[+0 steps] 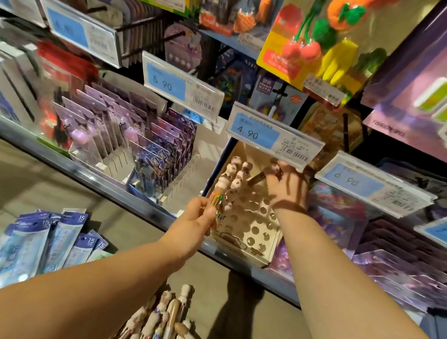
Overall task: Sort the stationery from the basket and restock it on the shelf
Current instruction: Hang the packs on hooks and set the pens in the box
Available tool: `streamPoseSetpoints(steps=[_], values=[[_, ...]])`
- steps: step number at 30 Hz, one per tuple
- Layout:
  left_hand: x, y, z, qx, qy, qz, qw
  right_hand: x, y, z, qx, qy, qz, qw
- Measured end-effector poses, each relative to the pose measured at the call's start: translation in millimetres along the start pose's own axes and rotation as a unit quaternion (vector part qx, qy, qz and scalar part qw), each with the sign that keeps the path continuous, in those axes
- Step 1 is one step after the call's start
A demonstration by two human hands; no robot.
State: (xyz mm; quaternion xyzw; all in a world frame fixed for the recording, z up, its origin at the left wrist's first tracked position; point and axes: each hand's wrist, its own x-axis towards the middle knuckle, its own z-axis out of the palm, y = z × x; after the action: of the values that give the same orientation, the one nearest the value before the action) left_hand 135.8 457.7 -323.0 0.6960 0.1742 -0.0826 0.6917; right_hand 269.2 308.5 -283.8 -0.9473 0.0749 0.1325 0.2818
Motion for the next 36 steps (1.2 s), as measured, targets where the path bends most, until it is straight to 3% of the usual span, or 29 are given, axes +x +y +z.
streamPoseSetpoints(steps=[3, 10, 17, 22, 30, 36], values=[[1, 0, 0, -0.006, 0.005, 0.002, 1.0, 9, -5, 1, -0.034, 0.07, -0.062, 0.995], [-2, 4, -3, -0.013, -0.001, 0.004, 1.0, 18, -21, 12, 0.07, 0.053, 0.017, 0.996], [-6, 7, -4, -0.014, -0.014, 0.006, 1.0, 9, -12, 9, 0.068, 0.103, -0.032, 0.992], [-10, 8, -6, -0.016, -0.015, 0.006, 1.0, 9, -12, 9, 0.055, 0.077, -0.037, 0.995], [-12, 10, -9, -0.032, -0.021, 0.015, 0.999, 13, -2, 22, -0.062, -0.006, -0.096, 0.993], [-9, 7, -7, -0.043, -0.022, 0.005, 0.999, -8, 4, 22, 0.043, 0.037, -0.078, 0.995]])
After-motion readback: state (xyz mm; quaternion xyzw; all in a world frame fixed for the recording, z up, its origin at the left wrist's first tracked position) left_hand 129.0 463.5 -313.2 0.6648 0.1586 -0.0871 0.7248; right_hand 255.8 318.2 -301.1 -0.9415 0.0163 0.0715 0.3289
